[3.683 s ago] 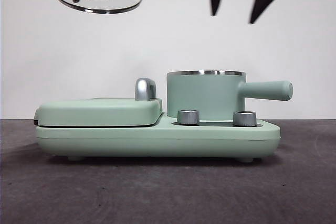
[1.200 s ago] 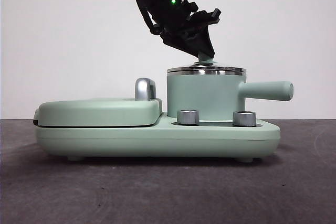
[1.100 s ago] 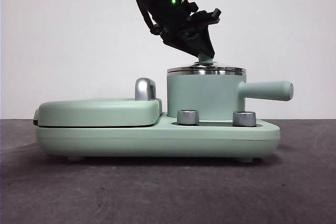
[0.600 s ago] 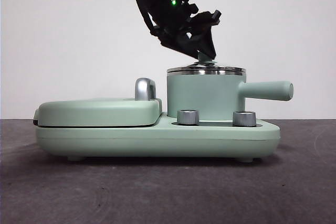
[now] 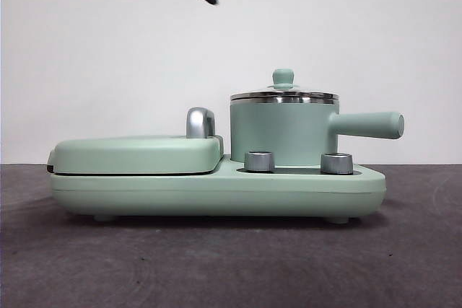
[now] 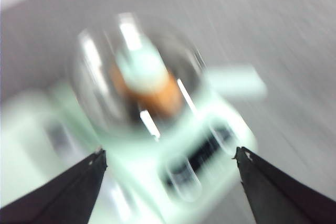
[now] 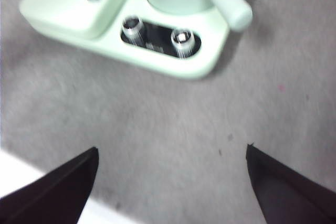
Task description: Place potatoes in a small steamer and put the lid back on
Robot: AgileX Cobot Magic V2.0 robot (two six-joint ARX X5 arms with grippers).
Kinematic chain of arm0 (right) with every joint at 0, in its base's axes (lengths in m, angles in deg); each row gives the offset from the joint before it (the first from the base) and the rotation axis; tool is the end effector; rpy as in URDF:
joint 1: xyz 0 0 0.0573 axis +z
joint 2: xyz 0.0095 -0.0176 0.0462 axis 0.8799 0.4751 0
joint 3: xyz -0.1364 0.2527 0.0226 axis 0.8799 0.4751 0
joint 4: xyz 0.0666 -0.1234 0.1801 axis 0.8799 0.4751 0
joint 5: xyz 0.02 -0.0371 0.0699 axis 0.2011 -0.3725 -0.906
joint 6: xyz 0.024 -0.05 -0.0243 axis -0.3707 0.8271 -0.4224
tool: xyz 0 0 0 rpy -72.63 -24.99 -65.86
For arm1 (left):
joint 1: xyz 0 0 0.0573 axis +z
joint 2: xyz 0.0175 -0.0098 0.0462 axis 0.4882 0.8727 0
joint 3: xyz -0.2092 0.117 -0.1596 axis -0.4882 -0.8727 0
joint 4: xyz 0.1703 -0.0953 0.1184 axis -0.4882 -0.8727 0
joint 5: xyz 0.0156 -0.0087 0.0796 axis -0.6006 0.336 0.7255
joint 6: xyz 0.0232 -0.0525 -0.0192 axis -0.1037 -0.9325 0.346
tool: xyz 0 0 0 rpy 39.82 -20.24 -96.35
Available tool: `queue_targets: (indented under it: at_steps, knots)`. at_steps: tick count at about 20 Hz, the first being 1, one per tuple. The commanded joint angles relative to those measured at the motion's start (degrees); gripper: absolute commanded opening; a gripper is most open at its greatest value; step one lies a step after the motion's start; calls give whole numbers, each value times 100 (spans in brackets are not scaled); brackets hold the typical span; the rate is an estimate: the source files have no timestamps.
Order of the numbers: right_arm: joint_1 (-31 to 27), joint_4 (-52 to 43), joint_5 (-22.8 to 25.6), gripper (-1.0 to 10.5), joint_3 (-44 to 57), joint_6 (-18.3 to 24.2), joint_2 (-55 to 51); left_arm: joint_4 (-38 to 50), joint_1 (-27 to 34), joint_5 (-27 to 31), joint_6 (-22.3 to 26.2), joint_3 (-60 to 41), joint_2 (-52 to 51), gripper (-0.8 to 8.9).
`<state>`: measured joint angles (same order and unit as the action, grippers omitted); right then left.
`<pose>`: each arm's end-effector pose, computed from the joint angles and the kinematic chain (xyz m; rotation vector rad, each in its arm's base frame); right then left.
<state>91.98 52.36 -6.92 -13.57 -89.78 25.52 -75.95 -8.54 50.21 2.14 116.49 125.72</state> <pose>0.0235 0.0163 0.3266 0.0870 0.7434 0.4646 0.2504 -0.2025 0.4056 0.2230 0.7080 -0.8062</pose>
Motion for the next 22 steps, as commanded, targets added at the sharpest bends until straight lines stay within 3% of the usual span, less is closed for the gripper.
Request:
queue_targets:
  at_steps: [1,5,7,12,14,17,22]
  knots:
    - [39,-354,-46,446,-50,-72,17,-931,-79,-280,-315,83,-160,404]
    - [39,-883,-302,446,-50,-63,22,-2332,-236,-286,-374,-74,-1032,404]
    - [39,-1029,-308,446,-50,-63,22,-2614,-339,-286,-415,-404,-1668,404]
    - [39,-1145,-313,446,-50,-70,22,-2085,-352,-284,-590,-1276,-3633,403]
    - [39,-1152,-313,446,-50,-68,24,-1845,-350,-232,-907,-1556,-4352,403]
    - [39,-1152,-317,446,-50,-66,63,-1368,-345,289,-1257,-2127,-5278,403]
    - [39,-1193,-470,446,-50,-50,101,-1058,-345,1049,-1316,-2813,-5945,403]
